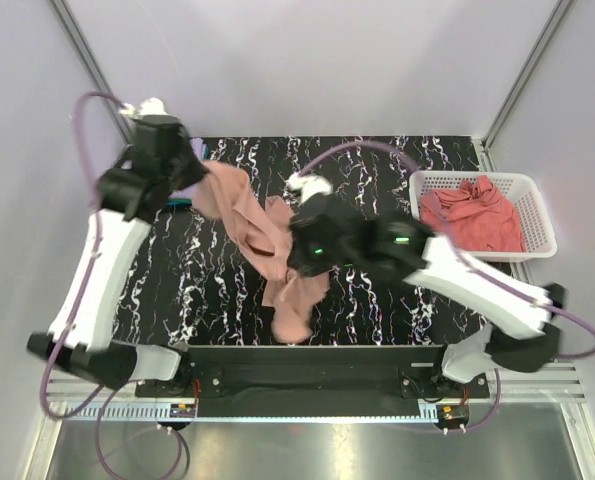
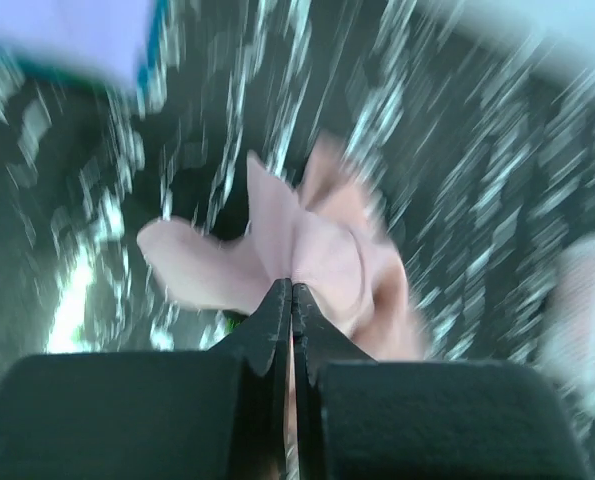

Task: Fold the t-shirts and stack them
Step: Flatten the tshirt out

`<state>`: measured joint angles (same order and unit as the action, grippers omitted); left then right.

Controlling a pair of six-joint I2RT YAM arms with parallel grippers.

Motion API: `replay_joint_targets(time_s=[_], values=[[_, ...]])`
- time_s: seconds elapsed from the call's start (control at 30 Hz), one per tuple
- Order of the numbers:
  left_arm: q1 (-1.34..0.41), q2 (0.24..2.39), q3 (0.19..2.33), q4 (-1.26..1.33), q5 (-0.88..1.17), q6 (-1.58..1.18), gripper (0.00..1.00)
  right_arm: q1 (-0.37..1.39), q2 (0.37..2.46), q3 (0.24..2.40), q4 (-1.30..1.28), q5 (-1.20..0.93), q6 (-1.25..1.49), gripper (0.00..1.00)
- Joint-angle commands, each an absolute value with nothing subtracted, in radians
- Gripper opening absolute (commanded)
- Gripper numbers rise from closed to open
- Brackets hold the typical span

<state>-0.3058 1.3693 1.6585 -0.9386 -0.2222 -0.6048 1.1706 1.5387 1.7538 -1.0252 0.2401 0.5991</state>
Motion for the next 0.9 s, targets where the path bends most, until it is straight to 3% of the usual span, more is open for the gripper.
replay_joint_targets(time_s=[0.0, 0.17, 0.37, 0.5, 0.67, 0.87], values=[[-0.298, 1.255, 1.857, -0.954, -0.411, -0.649, 0.0, 1.17, 1.411, 1.877, -1.124, 0.183, 0.542, 0.0], [-0.299, 1.139, 1.936, -0.89, -0.457, -0.699, 0.0, 1.172, 1.292, 1.956, -1.019, 0.144, 0.566, 0.0], [-0.299, 1.117, 2.011, -0.773, -0.433, -0.689, 0.0, 1.172, 1.181, 1.8, -0.856, 0.167, 0.621, 0.0], [-0.298, 1.274, 2.008, -0.681, -0.254, -0.682, 0.0, 1.172, 1.137, 1.663, -0.856, 0.259, 0.655, 0.0], [-0.336, 1.535, 1.976, -0.514, -0.034, -0.709, 0.0, 1.1, 1.085, 1.504, -0.949, 0.668, 0.706, 0.0], [-0.406, 1.881, 2.042, -0.31, 0.136, -0.637, 0.0, 0.891, 1.112, 1.303, -0.853, 0.58, 0.658, 0.0]])
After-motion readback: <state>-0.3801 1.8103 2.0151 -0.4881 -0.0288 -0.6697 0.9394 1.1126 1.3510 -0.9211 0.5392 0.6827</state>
